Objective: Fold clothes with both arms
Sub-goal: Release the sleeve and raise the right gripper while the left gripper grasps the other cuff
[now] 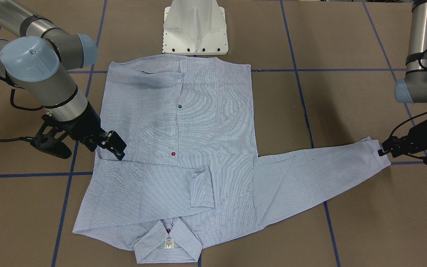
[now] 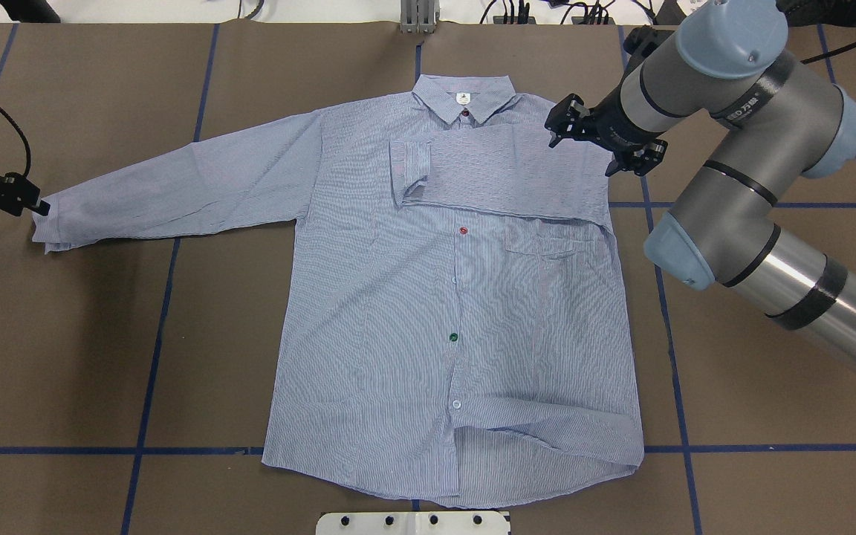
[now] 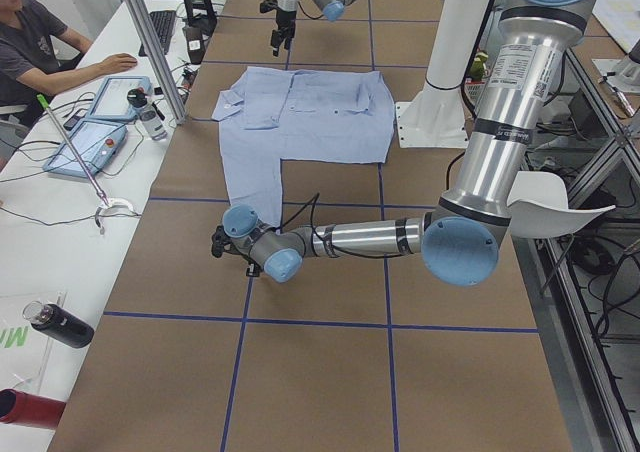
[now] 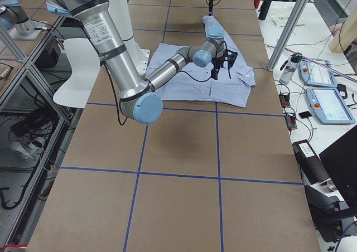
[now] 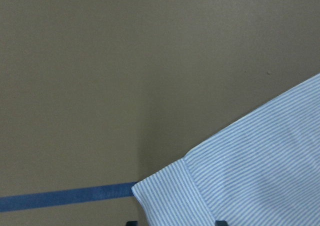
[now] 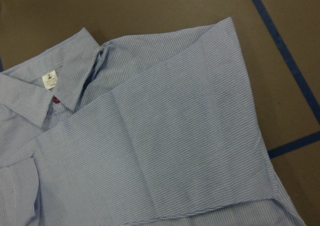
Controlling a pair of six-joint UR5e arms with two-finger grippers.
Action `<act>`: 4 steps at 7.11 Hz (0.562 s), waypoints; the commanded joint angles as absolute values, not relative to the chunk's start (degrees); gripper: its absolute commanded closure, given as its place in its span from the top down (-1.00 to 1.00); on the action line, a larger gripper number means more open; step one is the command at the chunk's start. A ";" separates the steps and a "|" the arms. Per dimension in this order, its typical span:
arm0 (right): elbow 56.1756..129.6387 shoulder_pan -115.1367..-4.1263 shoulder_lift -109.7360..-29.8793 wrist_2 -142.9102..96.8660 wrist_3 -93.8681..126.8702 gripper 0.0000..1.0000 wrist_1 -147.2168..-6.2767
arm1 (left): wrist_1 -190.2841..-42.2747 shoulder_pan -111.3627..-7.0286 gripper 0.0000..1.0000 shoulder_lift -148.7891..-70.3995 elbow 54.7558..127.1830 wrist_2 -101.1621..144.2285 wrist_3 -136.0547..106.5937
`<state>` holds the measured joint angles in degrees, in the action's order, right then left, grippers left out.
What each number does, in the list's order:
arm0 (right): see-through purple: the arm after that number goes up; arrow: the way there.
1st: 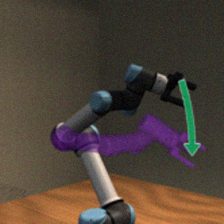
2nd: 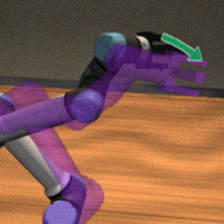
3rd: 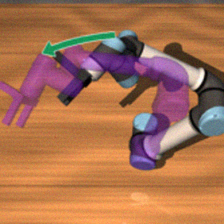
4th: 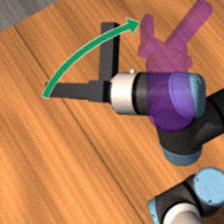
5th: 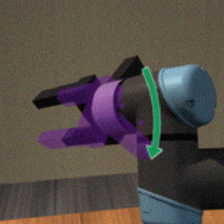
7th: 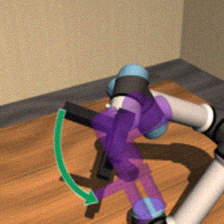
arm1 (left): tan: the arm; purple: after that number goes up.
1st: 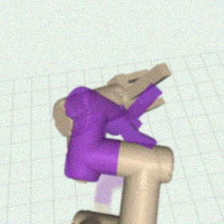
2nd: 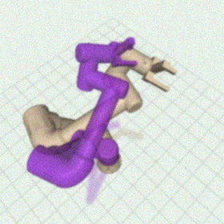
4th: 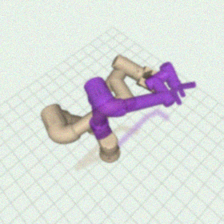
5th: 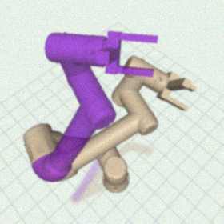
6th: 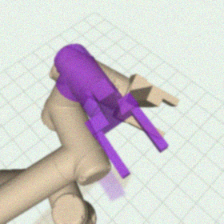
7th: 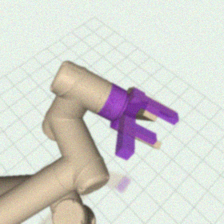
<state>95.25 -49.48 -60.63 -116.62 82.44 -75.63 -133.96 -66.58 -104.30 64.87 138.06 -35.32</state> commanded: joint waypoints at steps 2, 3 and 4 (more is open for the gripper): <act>96.59 -49.48 -62.05 -116.28 82.44 1.00 -75.67 | -134.12 -66.27 0.18 -107.13 61.36 137.90 -35.24; 96.59 -49.40 -62.05 -116.19 82.44 1.00 -75.67 | -134.21 -66.18 0.18 -107.14 61.26 137.81 -35.16; 96.59 -49.39 -61.96 -116.19 82.44 1.00 -75.67 | -134.21 -66.09 0.18 -106.96 60.91 137.64 -35.07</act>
